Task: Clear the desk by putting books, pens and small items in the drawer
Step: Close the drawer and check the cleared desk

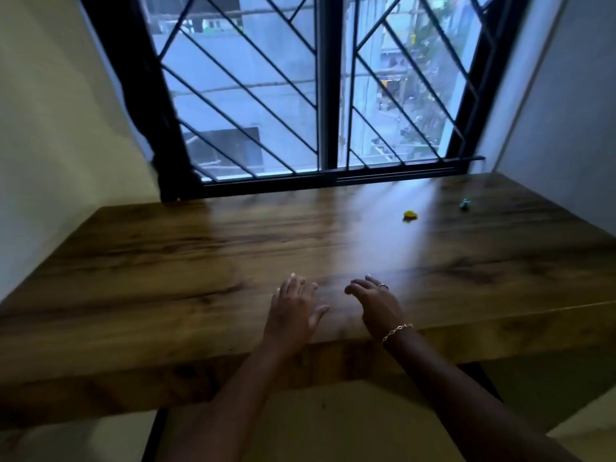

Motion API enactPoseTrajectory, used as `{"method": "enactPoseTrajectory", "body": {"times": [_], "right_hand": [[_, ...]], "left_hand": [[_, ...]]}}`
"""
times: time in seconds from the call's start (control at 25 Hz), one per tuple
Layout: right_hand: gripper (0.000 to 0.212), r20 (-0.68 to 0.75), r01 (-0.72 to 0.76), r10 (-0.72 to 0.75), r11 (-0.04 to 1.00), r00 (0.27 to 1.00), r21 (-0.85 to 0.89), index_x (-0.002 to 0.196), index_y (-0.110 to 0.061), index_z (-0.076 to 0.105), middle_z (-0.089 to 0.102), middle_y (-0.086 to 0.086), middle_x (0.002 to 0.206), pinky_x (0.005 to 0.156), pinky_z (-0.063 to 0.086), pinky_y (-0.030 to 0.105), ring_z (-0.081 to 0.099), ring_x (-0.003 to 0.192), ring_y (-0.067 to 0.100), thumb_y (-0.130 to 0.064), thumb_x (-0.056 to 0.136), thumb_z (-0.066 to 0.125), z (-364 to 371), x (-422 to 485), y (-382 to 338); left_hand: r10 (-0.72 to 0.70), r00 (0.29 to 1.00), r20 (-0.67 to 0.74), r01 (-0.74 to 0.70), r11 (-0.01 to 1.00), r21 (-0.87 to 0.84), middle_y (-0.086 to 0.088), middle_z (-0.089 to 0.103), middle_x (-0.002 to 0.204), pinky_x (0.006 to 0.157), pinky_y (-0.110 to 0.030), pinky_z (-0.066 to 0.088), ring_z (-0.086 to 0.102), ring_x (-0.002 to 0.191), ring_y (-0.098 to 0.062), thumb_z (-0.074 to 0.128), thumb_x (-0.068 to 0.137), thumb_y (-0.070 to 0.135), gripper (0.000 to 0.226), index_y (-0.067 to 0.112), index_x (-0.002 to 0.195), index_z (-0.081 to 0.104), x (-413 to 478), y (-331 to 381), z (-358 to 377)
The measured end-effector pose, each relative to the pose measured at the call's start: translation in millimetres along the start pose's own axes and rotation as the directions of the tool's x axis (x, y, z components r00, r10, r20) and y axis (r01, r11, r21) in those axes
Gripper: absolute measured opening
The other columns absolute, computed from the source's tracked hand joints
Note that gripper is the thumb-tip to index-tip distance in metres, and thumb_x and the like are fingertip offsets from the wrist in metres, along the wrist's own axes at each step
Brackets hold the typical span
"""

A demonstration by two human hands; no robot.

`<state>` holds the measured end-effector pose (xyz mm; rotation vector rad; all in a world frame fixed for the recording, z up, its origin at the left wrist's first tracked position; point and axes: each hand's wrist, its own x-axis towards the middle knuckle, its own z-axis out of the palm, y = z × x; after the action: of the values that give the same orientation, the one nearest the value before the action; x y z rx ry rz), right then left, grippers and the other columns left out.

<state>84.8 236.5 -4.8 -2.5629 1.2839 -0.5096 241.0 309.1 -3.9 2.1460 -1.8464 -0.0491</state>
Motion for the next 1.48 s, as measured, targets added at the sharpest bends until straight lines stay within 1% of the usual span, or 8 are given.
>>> {"method": "enactPoseTrajectory", "body": {"times": [0.2,0.32,0.48,0.64,0.8,1.24,1.36,1.48], "right_hand": [[0.053,-0.019,-0.083,0.082,0.995,0.996,-0.06,0.127,-0.012,0.049,0.057,0.018,0.127,0.112,0.018,0.03,0.02,0.142,0.025,0.013,0.083,0.034,-27.4,-2.0,92.8],[0.046,0.005,-0.097,0.098,0.99,0.995,-0.1,0.118,-0.008,0.057,0.062,0.02,0.119,0.114,0.021,0.038,0.037,0.134,0.032,0.007,0.079,0.038,-34.6,0.1,128.8],[0.034,0.024,-0.177,0.179,0.982,0.984,-0.061,0.077,-0.018,0.069,0.072,0.005,0.08,0.067,0.057,0.034,0.071,0.082,0.03,-0.007,0.048,0.082,-33.2,14.1,187.8],[0.029,0.001,-0.214,0.215,0.973,0.977,-0.083,0.092,-0.009,0.068,0.066,0.018,0.101,0.071,0.056,0.038,0.067,0.083,0.04,-0.017,0.072,0.05,-56.0,44.8,237.0],[0.046,0.092,-0.212,0.238,0.95,0.967,-0.227,0.131,-0.014,0.045,0.032,0.008,0.147,0.101,0.038,0.03,0.047,0.124,0.028,-0.01,0.085,0.048,-77.8,94.1,288.6],[0.049,0.126,-0.254,0.298,0.925,0.946,-0.283,0.141,-0.015,0.031,0.005,0.015,0.156,0.11,0.022,0.03,0.018,0.142,0.029,-0.007,0.094,0.04,-99.9,212.4,368.8],[0.049,0.156,-0.243,0.302,0.918,0.941,-0.312,0.143,-0.019,0.027,0.003,0.012,0.156,0.112,0.02,0.033,0.013,0.143,0.031,-0.011,0.096,0.037,-96.9,227.3,378.8],[0.04,0.183,-0.214,0.285,0.918,0.941,-0.333,0.136,-0.013,0.041,0.018,0.01,0.154,0.108,0.026,0.034,0.022,0.14,0.031,-0.017,0.096,0.036,-91.4,235.9,386.5]], "left_hand": [[0.086,0.996,0.012,-0.085,0.995,-0.057,-0.005,0.034,0.145,0.112,-0.032,0.025,0.022,0.14,-0.02,0.044,0.094,0.044,0.049,0.02,0.136,0.04,49.4,73.2,35.3],[0.114,0.993,0.042,-0.108,0.988,-0.108,-0.004,0.035,0.144,0.11,-0.03,0.03,0.025,0.138,-0.019,0.046,0.093,0.043,0.049,0.02,0.136,0.04,75.5,102.1,50.9],[0.125,0.992,0.008,-0.121,0.978,-0.17,-0.001,0.041,0.137,0.101,-0.026,0.036,0.036,0.128,-0.017,0.051,0.091,0.039,0.047,0.02,0.134,0.044,123.7,129.2,70.2],[0.129,0.991,-0.021,-0.13,0.972,-0.197,-0.001,0.042,0.134,0.097,-0.027,0.039,0.039,0.125,-0.017,0.053,0.091,0.038,0.047,0.02,0.134,0.044,184.1,153.3,88.8],[0.117,0.993,-0.034,-0.121,0.976,-0.182,-0.004,0.042,0.134,0.094,-0.028,0.041,0.039,0.123,-0.02,0.052,0.091,0.037,0.049,0.017,0.135,0.043,249.6,168.8,104.3],[0.117,0.987,0.108,-0.108,0.99,-0.09,-0.006,0.02,0.155,0.103,-0.032,0.037,0.028,0.139,-0.025,0.05,0.093,0.023,0.047,0.029,0.139,0.041,354.2,178.5,124.1],[0.123,0.985,0.123,-0.104,0.984,-0.144,-0.004,0.05,0.137,0.078,-0.027,0.043,0.057,0.108,-0.026,0.047,0.09,0.027,0.025,0.022,0.107,0.064,358.5,181.3,129.0],[0.152,0.985,0.083,-0.148,0.988,-0.049,-0.008,0.064,0.095,0.063,-0.031,0.037,0.06,0.083,-0.028,0.05,0.086,0.021,0.016,0.012,0.085,0.062,361.5,188.1,126.3]]}}
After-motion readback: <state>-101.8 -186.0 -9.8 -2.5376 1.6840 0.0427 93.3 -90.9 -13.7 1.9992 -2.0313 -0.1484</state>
